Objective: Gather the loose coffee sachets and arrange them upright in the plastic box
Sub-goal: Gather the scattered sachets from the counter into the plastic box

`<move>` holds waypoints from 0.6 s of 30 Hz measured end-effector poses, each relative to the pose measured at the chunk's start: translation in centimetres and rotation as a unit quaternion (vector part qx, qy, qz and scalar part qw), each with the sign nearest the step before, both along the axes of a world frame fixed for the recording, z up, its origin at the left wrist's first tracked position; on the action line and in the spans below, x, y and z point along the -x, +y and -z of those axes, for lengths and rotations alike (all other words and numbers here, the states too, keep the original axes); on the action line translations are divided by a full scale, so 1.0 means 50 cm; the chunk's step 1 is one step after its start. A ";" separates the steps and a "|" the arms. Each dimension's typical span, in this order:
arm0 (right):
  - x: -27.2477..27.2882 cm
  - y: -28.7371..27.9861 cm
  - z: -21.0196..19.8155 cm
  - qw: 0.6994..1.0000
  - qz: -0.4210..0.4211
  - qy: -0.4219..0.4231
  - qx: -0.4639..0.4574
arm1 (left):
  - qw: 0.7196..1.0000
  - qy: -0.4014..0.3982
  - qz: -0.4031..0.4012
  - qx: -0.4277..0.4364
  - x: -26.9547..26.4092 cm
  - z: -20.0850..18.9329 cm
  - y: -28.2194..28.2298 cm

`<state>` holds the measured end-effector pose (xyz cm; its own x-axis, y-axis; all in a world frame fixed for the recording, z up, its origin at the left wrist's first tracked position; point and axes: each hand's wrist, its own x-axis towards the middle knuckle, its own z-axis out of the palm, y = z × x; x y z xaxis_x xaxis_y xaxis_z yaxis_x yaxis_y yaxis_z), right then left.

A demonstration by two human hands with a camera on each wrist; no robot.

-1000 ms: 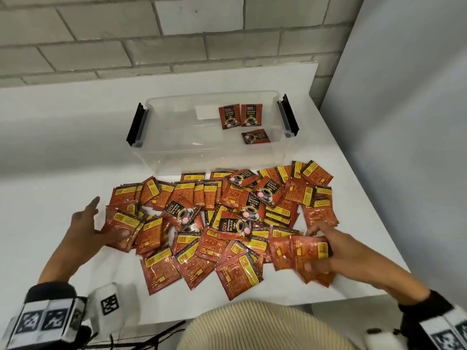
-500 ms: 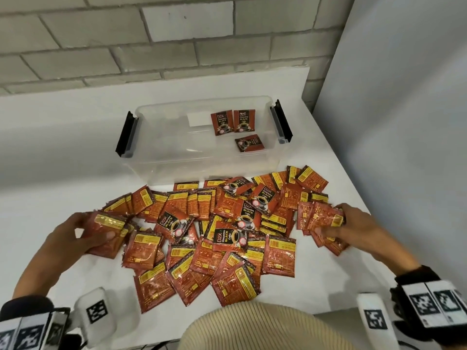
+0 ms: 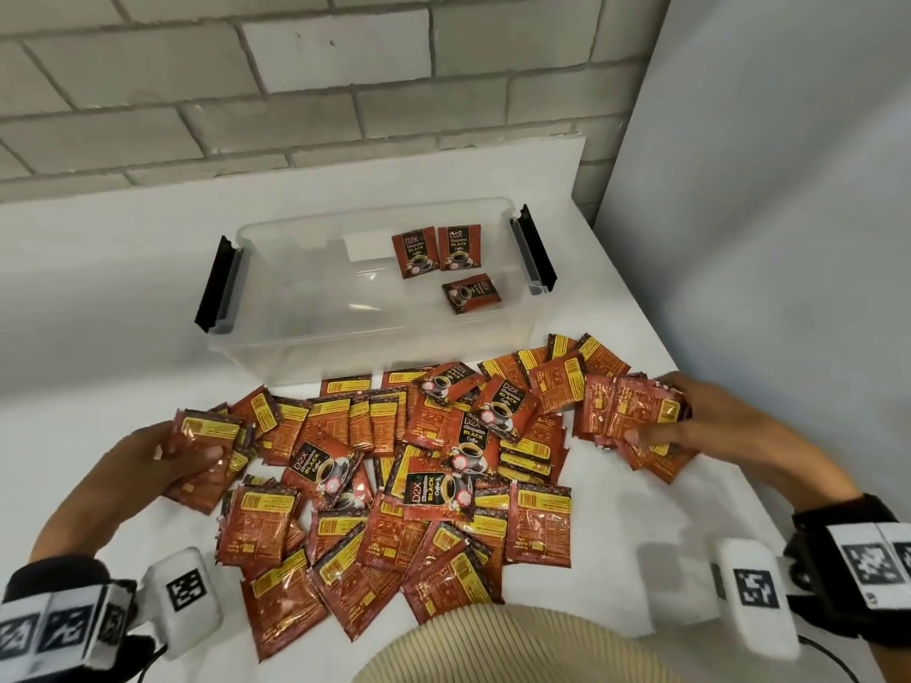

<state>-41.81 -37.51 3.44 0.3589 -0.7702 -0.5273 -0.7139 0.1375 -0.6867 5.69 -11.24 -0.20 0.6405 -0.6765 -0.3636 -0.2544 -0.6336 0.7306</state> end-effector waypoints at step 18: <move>-0.020 -0.019 0.049 0.999 -0.013 0.040 -0.006 | 1.000 -0.018 -0.015 -0.018 -0.004 -0.055 0.022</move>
